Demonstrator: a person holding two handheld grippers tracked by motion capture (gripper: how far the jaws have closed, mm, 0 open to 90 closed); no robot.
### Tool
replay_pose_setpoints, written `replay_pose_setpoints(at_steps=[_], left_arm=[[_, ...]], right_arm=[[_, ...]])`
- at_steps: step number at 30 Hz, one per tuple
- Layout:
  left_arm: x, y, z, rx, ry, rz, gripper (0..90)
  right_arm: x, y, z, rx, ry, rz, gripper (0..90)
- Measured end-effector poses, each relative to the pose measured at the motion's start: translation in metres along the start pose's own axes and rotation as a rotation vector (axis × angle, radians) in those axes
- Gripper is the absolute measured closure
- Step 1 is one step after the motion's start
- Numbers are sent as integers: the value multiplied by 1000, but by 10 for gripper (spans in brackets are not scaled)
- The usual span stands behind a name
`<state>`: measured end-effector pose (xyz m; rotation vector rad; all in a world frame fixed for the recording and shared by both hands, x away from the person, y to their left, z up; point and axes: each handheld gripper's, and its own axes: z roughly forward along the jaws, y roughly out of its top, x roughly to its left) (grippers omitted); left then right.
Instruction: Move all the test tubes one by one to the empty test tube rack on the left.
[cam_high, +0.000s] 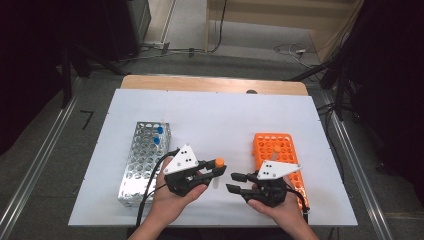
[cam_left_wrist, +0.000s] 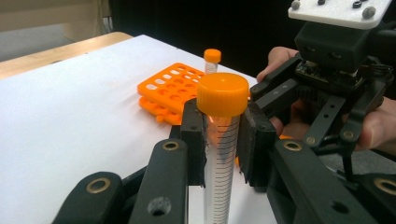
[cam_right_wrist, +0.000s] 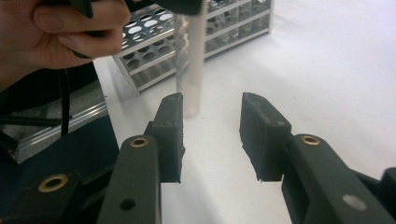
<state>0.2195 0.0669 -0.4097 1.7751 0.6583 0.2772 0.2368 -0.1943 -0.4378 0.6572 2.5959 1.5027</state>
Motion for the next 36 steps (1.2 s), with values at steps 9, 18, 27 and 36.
replay_pose_setpoints(at_steps=[9, 18, 27, 36], left_arm=[[19, -2, -22, -19, 76, -22, 750], [44, -2, -54, -67, 170, -53, 750], [61, -3, -77, -93, 249, -69, 750], [77, -9, -92, -114, 326, -87, 750]], right_arm=[[-16, -4, -23, -39, -43, 13, 365], [-31, -9, -43, -65, -89, 27, 67], [-48, -17, -60, -92, -113, 59, 0], [-62, -24, -71, -93, -162, 82, 0]])
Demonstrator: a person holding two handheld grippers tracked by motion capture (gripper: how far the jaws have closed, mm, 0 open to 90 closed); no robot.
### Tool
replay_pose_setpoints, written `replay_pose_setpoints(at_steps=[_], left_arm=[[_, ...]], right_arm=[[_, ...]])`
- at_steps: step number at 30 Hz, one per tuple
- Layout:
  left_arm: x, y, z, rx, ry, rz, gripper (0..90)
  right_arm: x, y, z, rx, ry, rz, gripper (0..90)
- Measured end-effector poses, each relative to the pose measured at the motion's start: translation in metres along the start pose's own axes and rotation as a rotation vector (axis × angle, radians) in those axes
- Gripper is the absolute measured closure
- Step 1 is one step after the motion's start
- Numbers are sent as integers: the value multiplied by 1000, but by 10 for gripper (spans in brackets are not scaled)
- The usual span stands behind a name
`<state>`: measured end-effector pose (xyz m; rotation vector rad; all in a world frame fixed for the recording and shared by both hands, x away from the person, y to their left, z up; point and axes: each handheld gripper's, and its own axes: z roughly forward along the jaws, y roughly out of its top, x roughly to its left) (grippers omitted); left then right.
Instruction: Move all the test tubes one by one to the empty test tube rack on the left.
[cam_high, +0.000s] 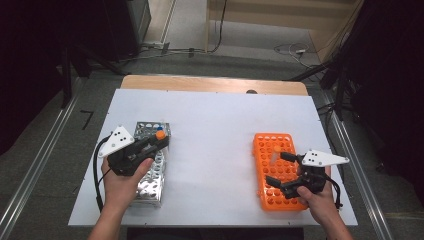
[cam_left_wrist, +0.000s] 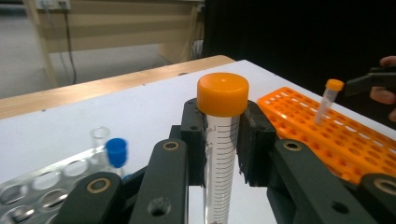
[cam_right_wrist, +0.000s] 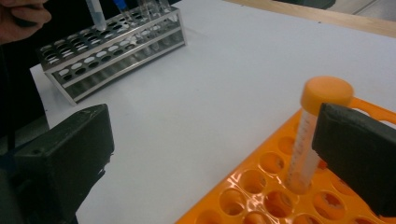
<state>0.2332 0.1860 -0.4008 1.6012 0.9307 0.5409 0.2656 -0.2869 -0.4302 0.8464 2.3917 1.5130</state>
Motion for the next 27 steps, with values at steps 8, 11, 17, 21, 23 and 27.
replay_pose_setpoints(at_steps=[8, 11, 17, 21, 23, 27], left_arm=[[14, -6, -3, -27, 82, -1, 750], [17, -9, -2, -38, 108, 0, 750], [22, -18, 3, -52, 128, -21, 749], [21, -22, 7, -50, 132, -28, 750], [19, -24, 8, -48, 132, -22, 750], [16, -24, 7, -45, 142, -7, 749]], right_arm=[[-11, -4, -6, -5, -27, 22, 0], [-14, -6, -8, -4, -37, 30, 0], [-22, -9, -12, -9, -54, 47, 0], [-25, -11, -15, -8, -66, 54, 0], [-26, -11, -15, -8, -68, 59, 0], [-27, -12, -15, -3, -72, 60, 0]])
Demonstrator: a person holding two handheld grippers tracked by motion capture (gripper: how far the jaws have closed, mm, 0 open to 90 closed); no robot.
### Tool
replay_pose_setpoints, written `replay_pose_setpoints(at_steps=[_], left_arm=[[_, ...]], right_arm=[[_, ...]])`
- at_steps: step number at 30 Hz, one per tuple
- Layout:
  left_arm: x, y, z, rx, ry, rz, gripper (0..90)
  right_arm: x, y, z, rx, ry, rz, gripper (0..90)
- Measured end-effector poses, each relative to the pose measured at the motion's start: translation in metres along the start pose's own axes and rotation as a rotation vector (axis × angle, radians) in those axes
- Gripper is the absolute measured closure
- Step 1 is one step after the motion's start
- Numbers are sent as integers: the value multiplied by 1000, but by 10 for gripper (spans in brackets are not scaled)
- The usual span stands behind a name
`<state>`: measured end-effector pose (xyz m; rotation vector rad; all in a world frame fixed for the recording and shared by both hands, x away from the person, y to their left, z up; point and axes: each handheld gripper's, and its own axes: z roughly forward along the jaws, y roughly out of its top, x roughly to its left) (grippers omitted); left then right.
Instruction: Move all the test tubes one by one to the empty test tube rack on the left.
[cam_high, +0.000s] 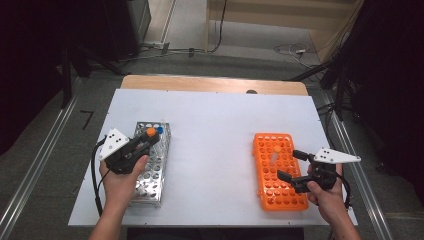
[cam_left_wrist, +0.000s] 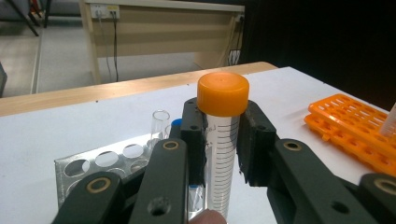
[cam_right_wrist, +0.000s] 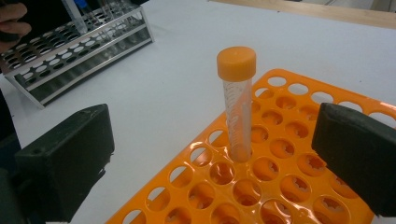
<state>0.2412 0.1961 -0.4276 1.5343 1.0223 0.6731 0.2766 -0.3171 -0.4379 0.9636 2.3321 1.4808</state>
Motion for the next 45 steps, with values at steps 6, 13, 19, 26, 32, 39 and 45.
replay_pose_setpoints(at_steps=[6, 13, 19, 26, 32, 39, 45], left_arm=[[-2, -4, -1, 36, 53, 38, 741], [-10, -5, 5, 119, 75, 85, 735], [-7, -3, 3, 136, 72, 41, 625], [-9, 2, 0, 123, 53, 26, 381], [-17, 11, -3, 89, -6, -5, 172], [-28, 15, -2, 76, -82, -21, 81], [-39, 16, 2, 86, -138, -14, 43]], right_arm=[[-2, -1, 1, 2, -9, 5, 0], [-2, -1, 2, 7, -14, 3, 0], [-2, -3, 6, 19, -22, 5, 0], [-4, -3, 13, 38, -50, 21, 34], [-3, -2, 28, 79, -57, 30, 275], [-8, -3, 40, 122, -105, 50, 436], [-6, -1, 46, 169, -160, 35, 542]])
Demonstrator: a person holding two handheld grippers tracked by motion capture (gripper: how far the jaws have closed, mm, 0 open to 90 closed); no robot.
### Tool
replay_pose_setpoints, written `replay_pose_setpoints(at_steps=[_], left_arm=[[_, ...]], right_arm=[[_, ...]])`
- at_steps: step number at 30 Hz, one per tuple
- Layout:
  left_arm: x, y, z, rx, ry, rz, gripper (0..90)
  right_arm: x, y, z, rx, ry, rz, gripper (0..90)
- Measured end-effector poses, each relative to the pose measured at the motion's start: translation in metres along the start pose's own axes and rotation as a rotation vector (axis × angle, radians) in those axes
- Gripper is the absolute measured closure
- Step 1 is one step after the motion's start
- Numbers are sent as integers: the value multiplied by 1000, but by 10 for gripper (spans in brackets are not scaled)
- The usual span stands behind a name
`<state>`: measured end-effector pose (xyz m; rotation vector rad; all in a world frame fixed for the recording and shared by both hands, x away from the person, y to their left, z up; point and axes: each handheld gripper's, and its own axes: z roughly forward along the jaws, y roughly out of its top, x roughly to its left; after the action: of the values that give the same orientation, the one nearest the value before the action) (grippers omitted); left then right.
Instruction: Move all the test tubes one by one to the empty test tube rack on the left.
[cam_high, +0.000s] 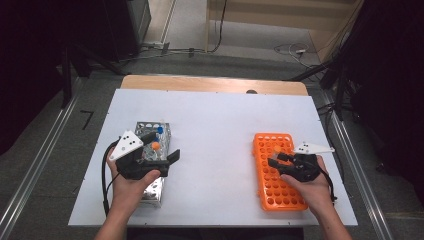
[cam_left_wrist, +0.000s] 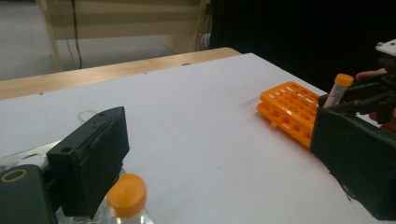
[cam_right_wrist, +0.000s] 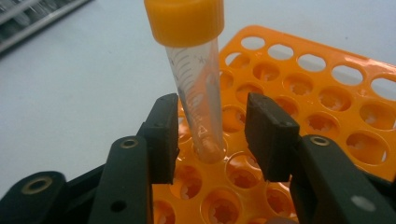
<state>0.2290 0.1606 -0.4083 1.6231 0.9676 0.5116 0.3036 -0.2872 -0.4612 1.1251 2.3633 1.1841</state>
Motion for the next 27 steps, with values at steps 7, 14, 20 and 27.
replay_pose_setpoints(at_steps=[7, 14, 20, 27], left_arm=[[-14, 0, 9, 20, -37, 24, 41], [-22, -1, 14, 29, -68, 37, 41], [-28, -2, 18, 44, -89, 47, 41], [-33, -3, 23, 52, -115, 50, 41]], right_arm=[[6, 2, 5, 41, -58, -46, 630], [8, 2, 6, 43, -62, -78, 716], [11, 2, 4, 17, -64, -90, 723], [11, 6, -9, -39, -50, -71, 723]])
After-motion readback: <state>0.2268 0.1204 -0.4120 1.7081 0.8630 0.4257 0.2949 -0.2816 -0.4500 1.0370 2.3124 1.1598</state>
